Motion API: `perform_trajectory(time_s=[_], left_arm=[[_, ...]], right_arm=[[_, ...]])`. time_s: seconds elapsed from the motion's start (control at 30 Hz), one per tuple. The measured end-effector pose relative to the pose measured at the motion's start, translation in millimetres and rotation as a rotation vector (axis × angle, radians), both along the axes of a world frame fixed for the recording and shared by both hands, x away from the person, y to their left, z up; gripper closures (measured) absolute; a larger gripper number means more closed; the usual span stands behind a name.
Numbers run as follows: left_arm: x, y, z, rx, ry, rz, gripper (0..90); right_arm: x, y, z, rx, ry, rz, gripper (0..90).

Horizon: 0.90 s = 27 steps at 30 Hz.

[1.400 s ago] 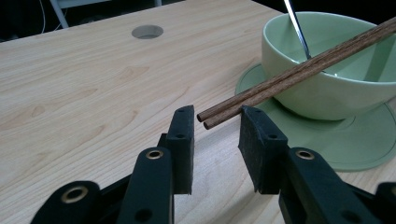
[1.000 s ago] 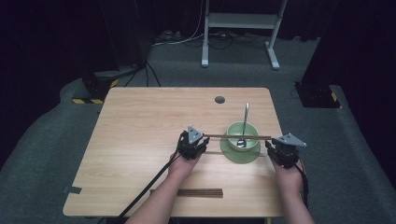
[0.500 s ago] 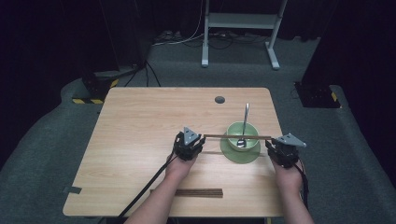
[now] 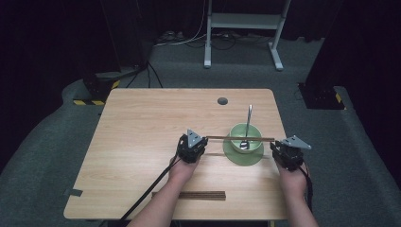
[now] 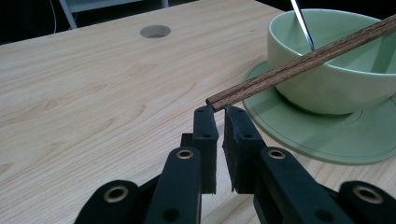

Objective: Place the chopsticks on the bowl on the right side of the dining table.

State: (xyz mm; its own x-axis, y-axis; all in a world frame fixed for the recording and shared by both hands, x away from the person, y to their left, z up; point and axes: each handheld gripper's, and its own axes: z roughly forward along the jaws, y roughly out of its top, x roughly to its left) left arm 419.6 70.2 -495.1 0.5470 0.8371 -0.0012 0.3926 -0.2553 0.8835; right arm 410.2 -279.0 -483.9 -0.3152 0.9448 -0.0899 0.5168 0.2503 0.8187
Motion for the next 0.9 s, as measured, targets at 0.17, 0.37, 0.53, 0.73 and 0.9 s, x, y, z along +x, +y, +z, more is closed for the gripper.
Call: perform_trajectory(time_s=[0.17, 0.37, 0.53, 0.73, 0.9], left_arm=[[0.3, -0.2, 0.9, -0.006, 0.002, 0.003, 82.5], [0.0, 0.0, 0.9, -0.005, 0.006, 0.004, 80.6], [-0.1, -0.2, 0.7, -0.001, 0.003, 0.002, 79.7], [-0.3, -0.2, -0.2, 0.001, 0.014, 0.003, 74.3], [-2.1, 3.2, 0.2, -0.003, 0.007, 0.006, 62.8]], right_arm=[[0.2, 0.6, -0.1, 0.002, 0.0, -0.002, 73.3], [0.4, -0.5, 0.3, 0.001, -0.001, -0.005, 73.2], [0.8, -1.0, 0.6, 0.001, -0.002, -0.003, 73.2], [0.1, -1.0, 0.6, 0.003, 0.0, -0.008, 71.4], [-2.2, -1.0, -0.6, 0.0, 0.0, -0.006, 67.6]])
